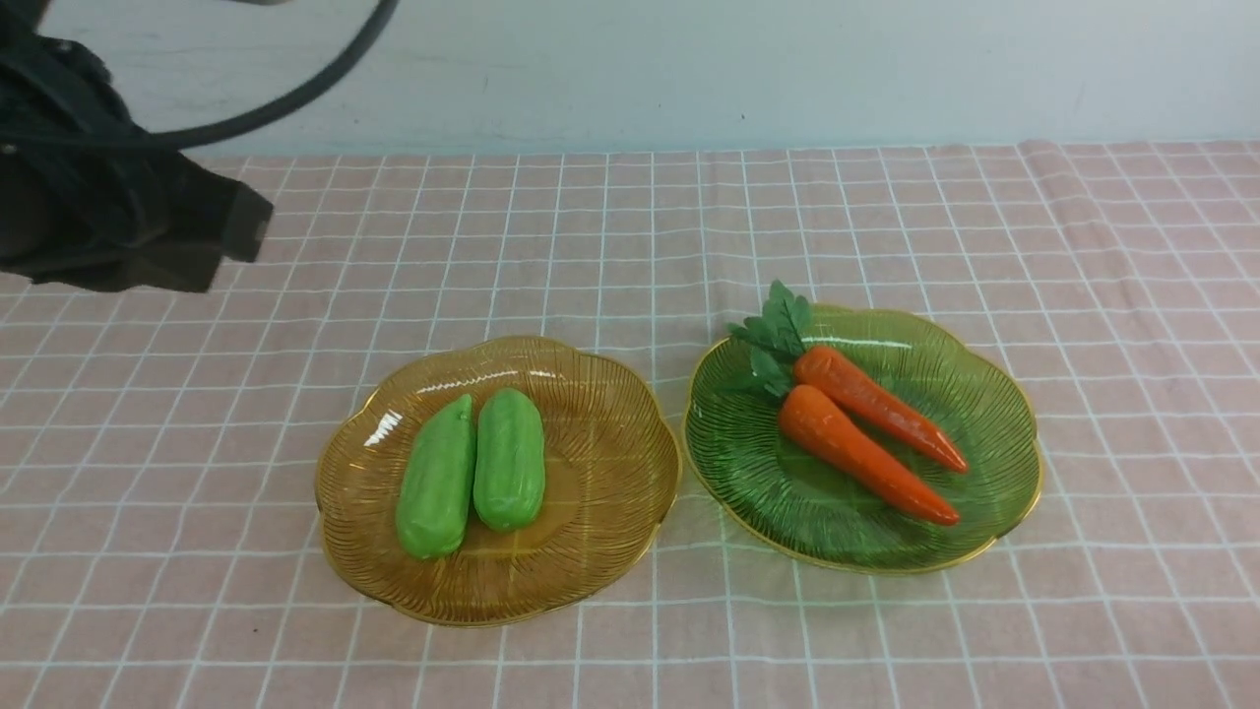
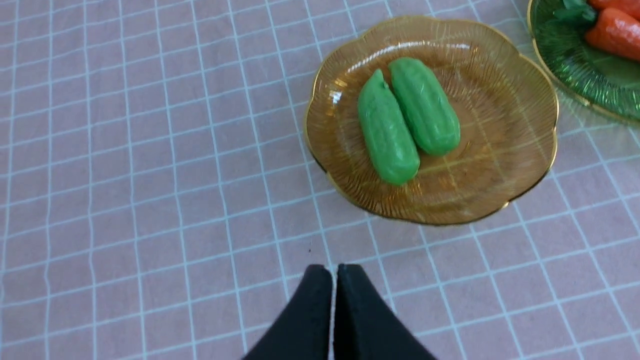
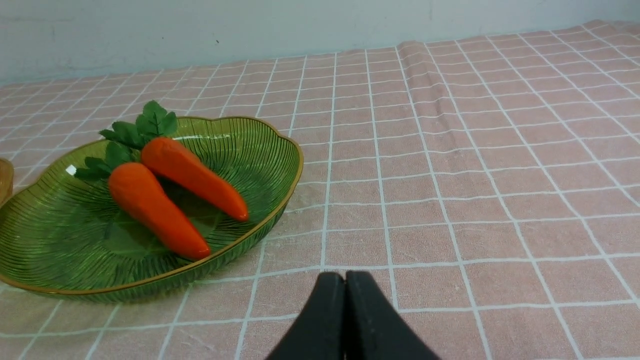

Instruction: Put different types of vegetables on the plate.

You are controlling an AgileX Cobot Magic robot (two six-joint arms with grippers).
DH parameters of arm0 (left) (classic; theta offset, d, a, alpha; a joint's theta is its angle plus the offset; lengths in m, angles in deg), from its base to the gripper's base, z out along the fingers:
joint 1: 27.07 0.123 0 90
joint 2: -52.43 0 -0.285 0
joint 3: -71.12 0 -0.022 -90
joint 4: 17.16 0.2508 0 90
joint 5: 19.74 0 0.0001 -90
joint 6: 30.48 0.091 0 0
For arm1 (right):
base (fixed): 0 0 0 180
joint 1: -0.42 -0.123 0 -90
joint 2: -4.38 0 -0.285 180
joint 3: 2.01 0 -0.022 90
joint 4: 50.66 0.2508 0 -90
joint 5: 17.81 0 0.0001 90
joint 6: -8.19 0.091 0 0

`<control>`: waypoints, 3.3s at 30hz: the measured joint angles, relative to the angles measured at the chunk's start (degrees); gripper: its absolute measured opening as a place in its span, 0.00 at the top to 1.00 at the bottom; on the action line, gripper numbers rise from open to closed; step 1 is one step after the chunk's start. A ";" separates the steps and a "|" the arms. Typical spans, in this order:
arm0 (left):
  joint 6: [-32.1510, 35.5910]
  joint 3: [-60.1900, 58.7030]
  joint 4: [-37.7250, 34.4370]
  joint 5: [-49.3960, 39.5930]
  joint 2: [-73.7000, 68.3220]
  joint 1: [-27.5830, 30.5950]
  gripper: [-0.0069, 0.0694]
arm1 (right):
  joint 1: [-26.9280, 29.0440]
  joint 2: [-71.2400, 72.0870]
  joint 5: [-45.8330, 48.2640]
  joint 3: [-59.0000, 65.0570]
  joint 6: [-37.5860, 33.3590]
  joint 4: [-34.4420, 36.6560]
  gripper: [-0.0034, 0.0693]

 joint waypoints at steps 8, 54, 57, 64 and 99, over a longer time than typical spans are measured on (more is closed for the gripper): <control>-5.76 -19.76 0.05 9.69 19.08 0.00 0.91 | 0.00 0.00 0.07 0.00 -3.92 -0.05 0.97; 5.48 -67.93 -9.22 50.19 44.01 18.20 0.91 | 0.17 0.00 0.13 0.00 -6.89 -0.05 0.97; 5.49 -67.93 -9.22 50.04 44.13 19.07 0.91 | 0.17 0.00 0.13 0.00 -6.89 -0.05 0.97; 5.65 -67.93 -9.22 50.04 44.13 19.08 0.91 | 0.17 0.00 0.13 0.00 -6.89 -0.05 0.97; 5.65 -67.93 -9.22 50.04 44.13 19.13 0.91 | 0.17 0.00 0.13 0.00 -6.89 -0.05 0.98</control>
